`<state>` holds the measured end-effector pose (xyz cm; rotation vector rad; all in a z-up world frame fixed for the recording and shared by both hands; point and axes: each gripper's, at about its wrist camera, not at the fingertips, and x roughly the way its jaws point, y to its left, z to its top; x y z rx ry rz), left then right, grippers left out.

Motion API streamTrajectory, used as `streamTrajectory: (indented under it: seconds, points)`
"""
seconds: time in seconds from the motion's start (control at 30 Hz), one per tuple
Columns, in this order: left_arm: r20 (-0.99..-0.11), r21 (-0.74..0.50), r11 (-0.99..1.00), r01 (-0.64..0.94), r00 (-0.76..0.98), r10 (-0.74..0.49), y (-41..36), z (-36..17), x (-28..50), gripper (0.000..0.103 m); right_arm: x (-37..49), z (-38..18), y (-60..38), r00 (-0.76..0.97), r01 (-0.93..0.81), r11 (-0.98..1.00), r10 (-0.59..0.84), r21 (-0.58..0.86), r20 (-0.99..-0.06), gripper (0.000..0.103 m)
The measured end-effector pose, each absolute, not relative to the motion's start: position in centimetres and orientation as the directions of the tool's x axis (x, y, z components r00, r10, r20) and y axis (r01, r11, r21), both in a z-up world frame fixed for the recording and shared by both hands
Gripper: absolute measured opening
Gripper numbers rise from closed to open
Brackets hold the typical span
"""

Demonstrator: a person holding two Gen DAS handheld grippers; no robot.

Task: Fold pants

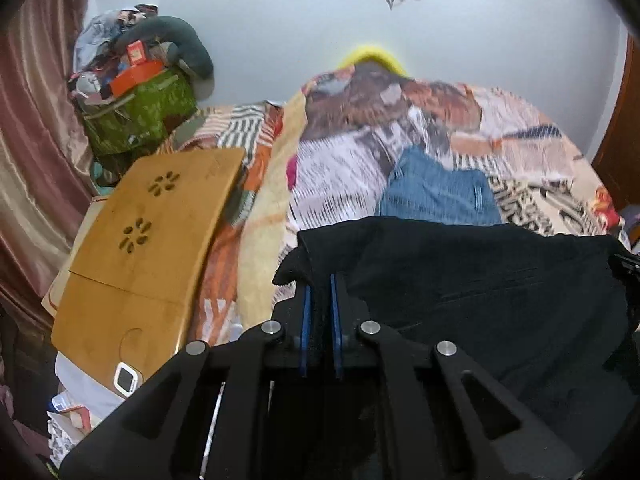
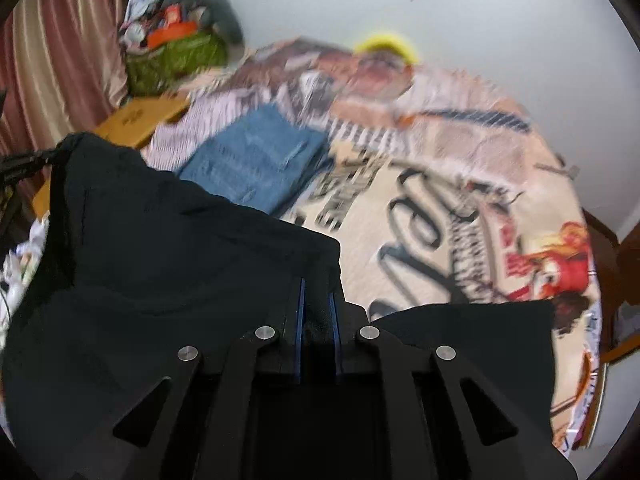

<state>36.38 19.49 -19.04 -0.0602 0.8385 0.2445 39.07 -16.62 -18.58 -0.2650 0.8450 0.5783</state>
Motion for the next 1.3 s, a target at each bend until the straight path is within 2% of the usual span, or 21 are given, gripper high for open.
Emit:
streamTrajectory:
  seconds: [0.07,0.23,0.57,0.7,0.83,1.3]
  points:
    - [-0.728,0.036,0.968,-0.25,0.656,0.197,19.5,-18.0,36.1,0.002,38.9,-17.3,-17.1,0.55,-0.56,0.828,0.382,0.011,-0.742,0.009]
    - [-0.715,0.012,0.973,-0.232,0.678,0.171,19.3,-16.7,34.5,0.002,37.5,-15.1,-17.8,0.549,-0.554,0.83,0.418,0.06,-0.724,0.009]
    - [-0.712,0.011,0.978,-0.208,0.685,0.154,17.6,-16.7,29.5,0.002,31.7,-15.2,-18.9,0.512,-0.582,0.81,0.433,0.072,-0.742,0.009]
    - [-0.713,0.049,0.978,-0.204,0.679,0.177,16.9,-16.8,26.9,0.002,29.0,-15.1,-19.3,0.502,-0.588,0.805,0.441,0.081,-0.744,0.009]
    - [-0.718,0.07,0.977,-0.202,0.67,0.19,16.4,-17.1,24.6,0.002,26.5,-15.4,-19.4,0.494,-0.598,0.797,0.443,0.077,-0.748,0.009]
    - [-0.778,0.023,0.96,-0.278,0.598,0.192,18.6,-20.9,17.1,0.002,19.6,-16.6,-19.4,0.457,-0.61,0.785,0.464,0.112,-0.759,0.007]
